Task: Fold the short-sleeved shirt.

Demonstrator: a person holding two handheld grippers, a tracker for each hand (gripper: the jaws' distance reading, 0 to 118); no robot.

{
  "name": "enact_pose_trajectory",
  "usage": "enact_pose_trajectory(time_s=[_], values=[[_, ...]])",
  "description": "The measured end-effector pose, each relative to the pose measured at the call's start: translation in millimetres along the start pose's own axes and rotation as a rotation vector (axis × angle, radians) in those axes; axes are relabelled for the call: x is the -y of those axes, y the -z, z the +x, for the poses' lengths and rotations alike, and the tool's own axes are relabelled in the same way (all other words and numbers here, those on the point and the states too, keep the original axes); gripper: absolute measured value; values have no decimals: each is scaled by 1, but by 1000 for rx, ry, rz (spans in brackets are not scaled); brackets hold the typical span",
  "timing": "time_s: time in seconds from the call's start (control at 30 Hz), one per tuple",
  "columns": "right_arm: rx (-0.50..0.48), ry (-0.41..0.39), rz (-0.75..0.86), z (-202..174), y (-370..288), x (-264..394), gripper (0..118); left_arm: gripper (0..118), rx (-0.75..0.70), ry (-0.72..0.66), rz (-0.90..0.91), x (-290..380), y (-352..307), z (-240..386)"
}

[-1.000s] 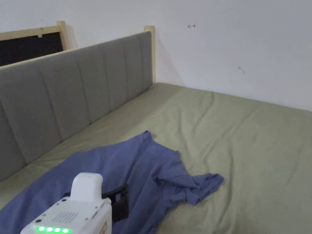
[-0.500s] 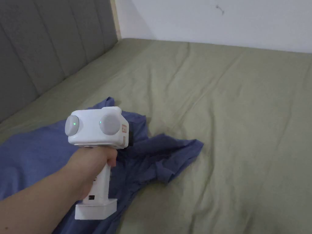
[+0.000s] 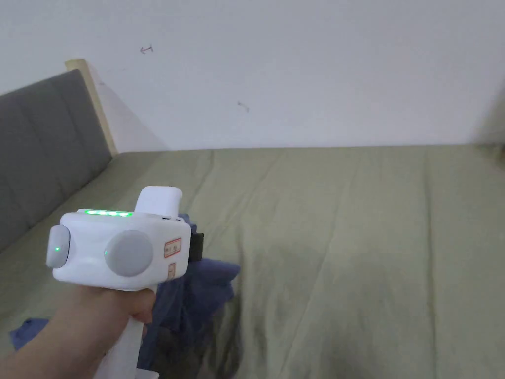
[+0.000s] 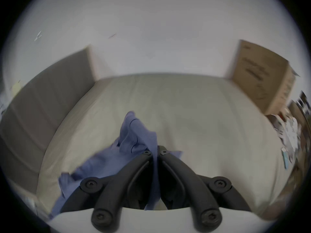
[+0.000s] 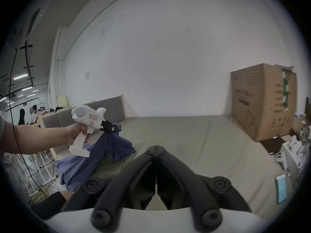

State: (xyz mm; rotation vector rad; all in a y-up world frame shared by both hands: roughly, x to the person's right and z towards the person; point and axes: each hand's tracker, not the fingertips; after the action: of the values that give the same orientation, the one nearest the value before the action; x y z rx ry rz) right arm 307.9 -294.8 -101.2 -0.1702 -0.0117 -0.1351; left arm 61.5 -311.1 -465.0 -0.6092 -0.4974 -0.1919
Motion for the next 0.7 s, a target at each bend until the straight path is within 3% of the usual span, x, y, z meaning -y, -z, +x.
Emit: enact_pose_trajectory(time_s=[0.17,0.37,0.53,0.57,0.6,0.63,0.67,0.7], values=[[154,14,60,38,-78,-18,0,2,280,161,56,-32,-29,174],[320,-16,83,64,-155,-23,0,2,551,270,-70,8,-7,372],[409,-7,29,76,-187,-13,0,3,593,299,-220,77,29,453],[416,-2,15,77,-189,-10,0,12,571,311,-254,88,36,459],[422,0,4,112,-221,29,0,49,587,293,-257,94,37,456],[425,-3,-4,112,-221,31,0,95,588,271,-263,97,36,450],[425,-5,-14,113,-220,34,0,118,584,237,-261,98,34,437],[422,-4,-23,113,-217,37,0,113,562,189,-190,94,21,416]])
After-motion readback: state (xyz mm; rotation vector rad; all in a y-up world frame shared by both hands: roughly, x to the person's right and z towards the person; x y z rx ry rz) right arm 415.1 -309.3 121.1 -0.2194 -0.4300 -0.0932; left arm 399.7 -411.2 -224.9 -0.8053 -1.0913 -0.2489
